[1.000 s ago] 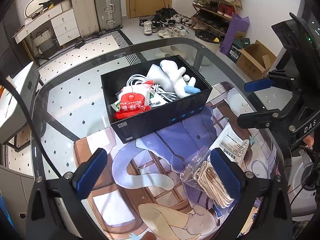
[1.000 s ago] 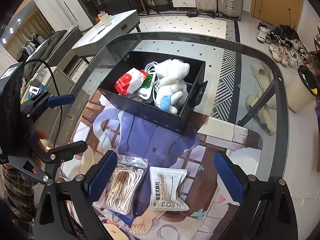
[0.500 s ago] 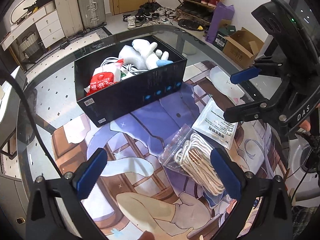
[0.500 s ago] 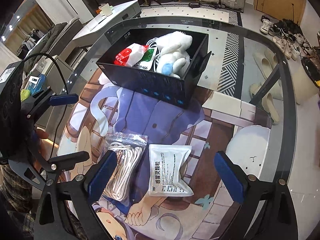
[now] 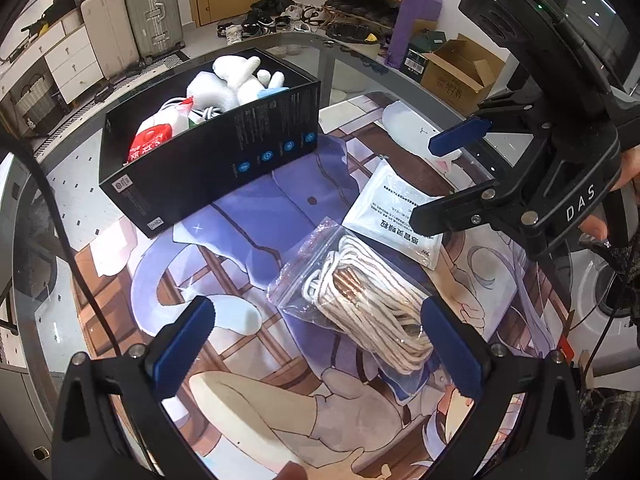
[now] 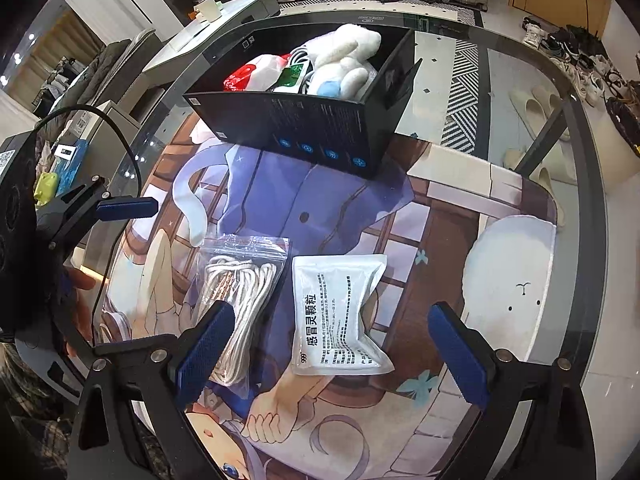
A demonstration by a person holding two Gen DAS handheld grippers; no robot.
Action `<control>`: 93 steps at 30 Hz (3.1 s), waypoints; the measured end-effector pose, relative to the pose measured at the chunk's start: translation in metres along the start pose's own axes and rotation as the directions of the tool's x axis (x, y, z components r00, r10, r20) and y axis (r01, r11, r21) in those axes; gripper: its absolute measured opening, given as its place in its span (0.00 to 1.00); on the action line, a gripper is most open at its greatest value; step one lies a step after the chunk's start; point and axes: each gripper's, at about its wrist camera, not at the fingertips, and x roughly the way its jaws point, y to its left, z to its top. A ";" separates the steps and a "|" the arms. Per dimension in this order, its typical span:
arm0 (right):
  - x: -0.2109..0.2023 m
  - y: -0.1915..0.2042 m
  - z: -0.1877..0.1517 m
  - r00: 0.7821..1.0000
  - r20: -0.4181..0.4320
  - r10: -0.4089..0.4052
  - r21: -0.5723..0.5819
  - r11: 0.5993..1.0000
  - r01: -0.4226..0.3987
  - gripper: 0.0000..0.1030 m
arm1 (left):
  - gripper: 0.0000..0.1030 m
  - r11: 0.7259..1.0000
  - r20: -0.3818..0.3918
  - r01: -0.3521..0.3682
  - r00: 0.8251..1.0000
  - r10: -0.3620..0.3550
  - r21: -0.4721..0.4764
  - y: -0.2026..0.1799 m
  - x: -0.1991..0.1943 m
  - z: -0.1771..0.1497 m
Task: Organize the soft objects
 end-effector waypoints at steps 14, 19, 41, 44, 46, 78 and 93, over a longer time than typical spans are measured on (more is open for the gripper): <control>0.011 -0.005 -0.010 1.000 -0.023 0.008 0.021 1.000 -0.007 0.96 | 1.00 0.998 -0.024 0.043 0.999 -0.042 0.046 -0.017 0.009 -0.007; 0.018 -0.004 -0.012 1.000 -0.031 0.000 0.017 1.000 0.000 0.96 | 1.00 0.998 -0.031 0.047 0.998 -0.046 0.031 -0.018 0.014 -0.006; 0.039 0.001 -0.009 0.998 -0.051 -0.039 -0.018 0.999 0.038 0.96 | 1.00 0.984 -0.047 0.004 0.999 -0.013 -0.179 -0.015 0.048 0.003; 0.040 -0.001 -0.009 0.998 -0.055 -0.032 -0.014 0.999 0.031 0.96 | 1.00 0.980 -0.066 -0.008 0.998 -0.005 -0.201 -0.013 0.055 0.002; 0.041 -0.003 -0.008 0.998 -0.057 -0.031 -0.012 0.999 0.030 0.96 | 1.00 0.977 -0.063 -0.015 0.998 0.001 -0.211 -0.012 0.057 0.001; 0.061 0.021 -0.006 0.971 -0.124 -0.204 -0.144 0.972 0.186 0.99 | 1.00 0.973 -0.148 -0.169 0.978 0.146 -0.155 0.008 0.058 -0.010; 0.063 0.022 -0.004 0.968 -0.141 -0.209 -0.181 0.966 0.182 1.00 | 1.00 0.989 -0.167 -0.133 0.978 0.121 -0.065 0.008 0.061 -0.002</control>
